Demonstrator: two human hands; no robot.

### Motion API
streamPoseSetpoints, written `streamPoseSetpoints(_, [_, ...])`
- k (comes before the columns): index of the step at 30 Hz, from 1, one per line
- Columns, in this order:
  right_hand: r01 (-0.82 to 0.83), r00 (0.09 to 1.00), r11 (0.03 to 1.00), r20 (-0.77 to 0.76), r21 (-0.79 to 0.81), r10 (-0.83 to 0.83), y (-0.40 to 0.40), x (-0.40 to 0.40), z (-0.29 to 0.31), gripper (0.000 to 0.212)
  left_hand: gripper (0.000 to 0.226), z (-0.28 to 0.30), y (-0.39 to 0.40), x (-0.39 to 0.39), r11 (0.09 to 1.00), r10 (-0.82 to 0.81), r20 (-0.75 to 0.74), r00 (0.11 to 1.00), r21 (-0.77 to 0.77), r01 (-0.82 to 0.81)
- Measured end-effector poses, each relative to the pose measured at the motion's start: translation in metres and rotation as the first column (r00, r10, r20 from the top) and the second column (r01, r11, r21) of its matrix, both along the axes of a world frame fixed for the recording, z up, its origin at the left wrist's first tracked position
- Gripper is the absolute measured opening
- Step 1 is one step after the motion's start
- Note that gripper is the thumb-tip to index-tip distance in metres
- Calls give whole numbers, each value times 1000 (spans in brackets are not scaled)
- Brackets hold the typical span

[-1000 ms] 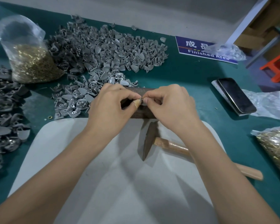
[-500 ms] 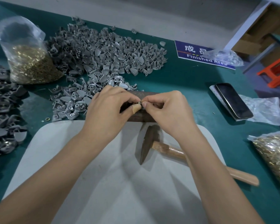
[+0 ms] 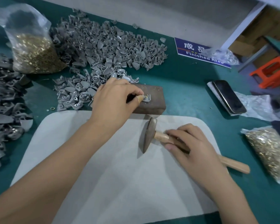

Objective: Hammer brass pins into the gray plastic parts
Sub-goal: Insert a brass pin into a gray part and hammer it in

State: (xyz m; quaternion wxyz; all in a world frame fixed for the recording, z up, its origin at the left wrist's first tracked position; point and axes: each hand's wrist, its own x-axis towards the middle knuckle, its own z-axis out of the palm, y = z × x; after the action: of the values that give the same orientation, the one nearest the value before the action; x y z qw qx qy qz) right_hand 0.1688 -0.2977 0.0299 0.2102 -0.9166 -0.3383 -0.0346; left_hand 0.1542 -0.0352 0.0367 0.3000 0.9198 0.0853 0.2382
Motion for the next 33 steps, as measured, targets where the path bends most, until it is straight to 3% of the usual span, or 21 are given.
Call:
streamPoseSetpoints(3, [-50, 984, 989, 162, -139, 73, 0, -9, 3, 26, 11, 1, 1, 0, 999, -8, -18, 1000, 40, 9])
streamPoseSetpoints(6, [63, 973, 989, 231, -138, -29, 1, -9, 25, 34, 11, 2, 1, 1, 999, -10, -20, 1000, 52, 11])
streamPoseSetpoints(8, [165, 968, 983, 206, -77, -146, 2, -6, 38, 29, 11, 3, 0, 2, 999, -13, -20, 1000, 32, 13])
streamPoseSetpoints(10, [218, 975, 975, 43, 40, -220, 8, 1, 48, 27, 10, 2, 0, 2, 1000, -12, -18, 1000, 15, 12])
streamPoseSetpoints(13, [220, 969, 970, -137, 106, -205, 27, 16, 62, 24, 10, -1, 1, 3, 1000, -10, -4, 1000, 11, 10])
streamPoseSetpoints(17, [161, 984, 974, -54, -157, -171, 48, 31, 71, 26, 13, -2, 2, 4, 1000, -8, 23, 1000, 18, 7])
streamPoseSetpoints(23, [233, 972, 966, 15, 107, -236, 55, 30, 67, 32, 11, 1, 2, 3, 991, -42, 62, 997, 126, 34])
streamPoseSetpoints(26, [235, 969, 972, -79, -19, -235, 58, 25, 58, 34, 7, 3, 1, 3, 989, -12, 72, 997, 150, 1])
streamPoseSetpoints(28, [223, 973, 971, -34, -90, -227, 53, 30, 64, 28, 8, 3, 0, 3, 990, 1, 66, 998, 140, -10])
streamPoseSetpoints(33, [249, 968, 966, -6, 69, -249, 54, 32, 67, 36, 7, 1, 4, 2, 989, -12, 48, 999, 147, 5])
